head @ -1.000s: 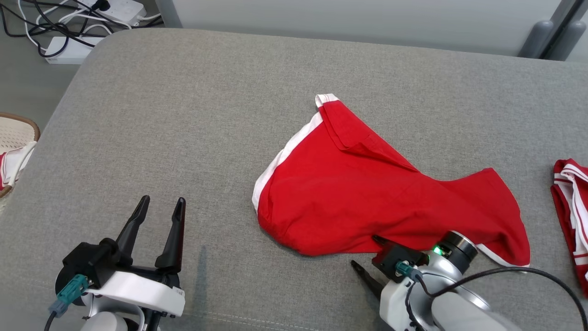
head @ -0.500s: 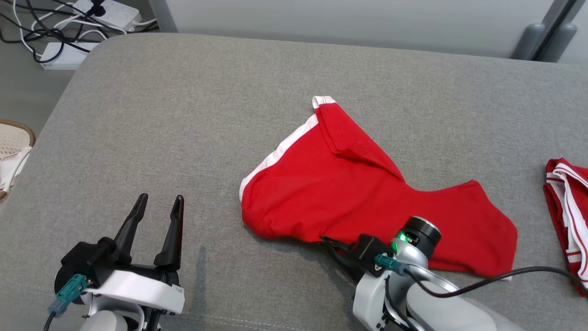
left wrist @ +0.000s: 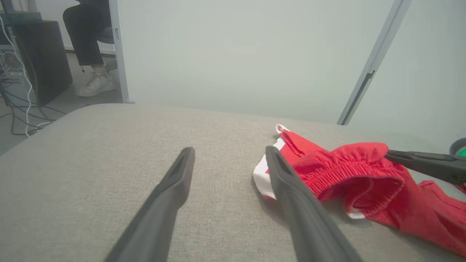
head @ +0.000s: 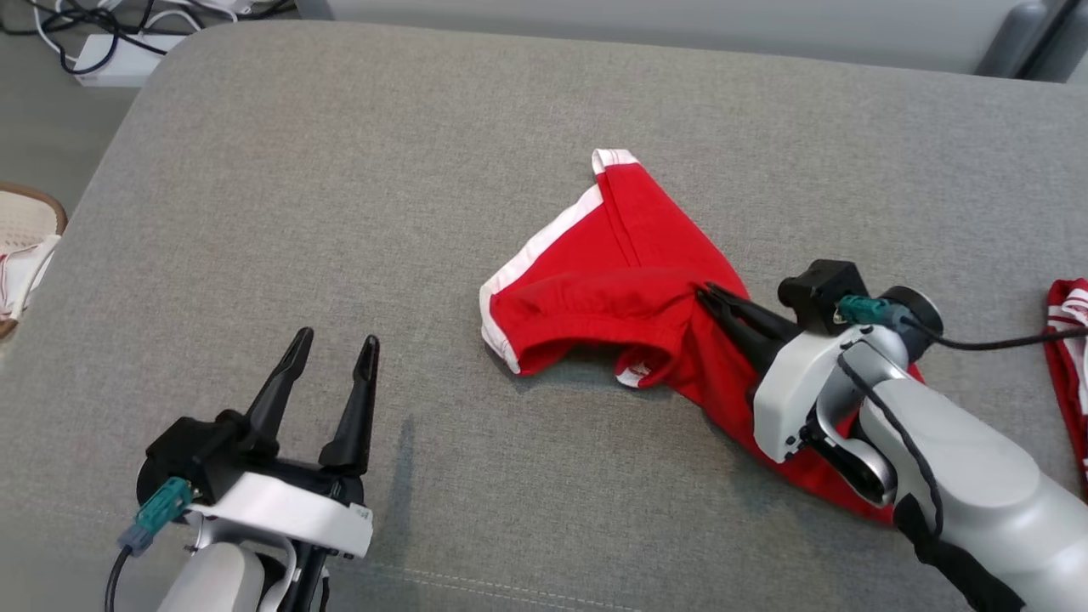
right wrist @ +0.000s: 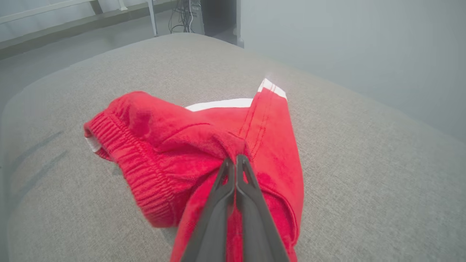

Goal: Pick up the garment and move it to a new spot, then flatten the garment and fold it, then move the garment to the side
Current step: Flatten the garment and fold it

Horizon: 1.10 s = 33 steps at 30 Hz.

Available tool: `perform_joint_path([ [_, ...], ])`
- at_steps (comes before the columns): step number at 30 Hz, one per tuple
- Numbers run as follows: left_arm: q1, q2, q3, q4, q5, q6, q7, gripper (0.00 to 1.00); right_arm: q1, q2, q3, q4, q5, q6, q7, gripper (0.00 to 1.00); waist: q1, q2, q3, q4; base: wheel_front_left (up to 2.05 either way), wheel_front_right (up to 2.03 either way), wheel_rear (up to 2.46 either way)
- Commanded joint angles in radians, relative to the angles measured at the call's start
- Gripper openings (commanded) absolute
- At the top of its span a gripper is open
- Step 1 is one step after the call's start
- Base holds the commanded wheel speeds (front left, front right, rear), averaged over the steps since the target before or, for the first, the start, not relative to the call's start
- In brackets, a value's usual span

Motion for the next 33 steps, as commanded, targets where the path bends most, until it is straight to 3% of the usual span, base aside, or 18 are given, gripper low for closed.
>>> perform_joint_path([
  [1,-0.059,0.014,0.027,-0.013,0.018,-0.008,-0.010,1.00,-0.033,0.002,0.027,0.023,0.043,0.000,-0.010,0.00,0.0000,0.0000,0.026,0.027,0.00,0.00,0.00],
  [10,-0.086,-0.011,0.018,0.015,0.033,-0.032,-0.010,1.00,-0.137,0.025,0.103,0.202,0.213,0.000,-0.072,0.00,0.0000,0.0000,0.047,0.050,0.00,0.00,0.00],
  [11,-0.086,-0.013,0.019,0.018,0.035,-0.034,-0.010,1.00,-0.142,0.036,0.110,0.217,0.236,0.000,-0.076,0.39,0.0000,0.0000,0.045,0.049,0.00,0.00,0.00],
  [12,-0.087,-0.015,0.020,0.021,0.036,-0.036,-0.010,1.00,-0.146,0.043,0.116,0.226,0.258,0.000,-0.085,0.98,0.0000,0.0000,0.044,0.048,0.00,0.00,0.00],
  [21,-0.070,-0.013,0.045,0.029,0.054,-0.043,-0.010,1.00,-0.142,0.018,0.124,0.212,0.311,0.000,-0.157,1.00,0.0000,0.0000,0.002,0.010,0.00,0.00,0.00],
  [26,-0.043,-0.005,0.061,0.021,0.061,-0.038,-0.010,1.00,-0.031,-0.026,-0.115,0.018,0.159,0.000,-0.158,1.00,0.0000,0.0000,-0.026,-0.025,0.00,0.00,0.00],
  [33,-0.010,0.016,0.076,0.001,0.064,-0.023,-0.009,1.00,0.281,0.013,-0.433,-0.242,-0.120,0.000,-0.158,1.00,0.0000,0.0000,-0.060,-0.069,0.00,0.00,0.00],
])
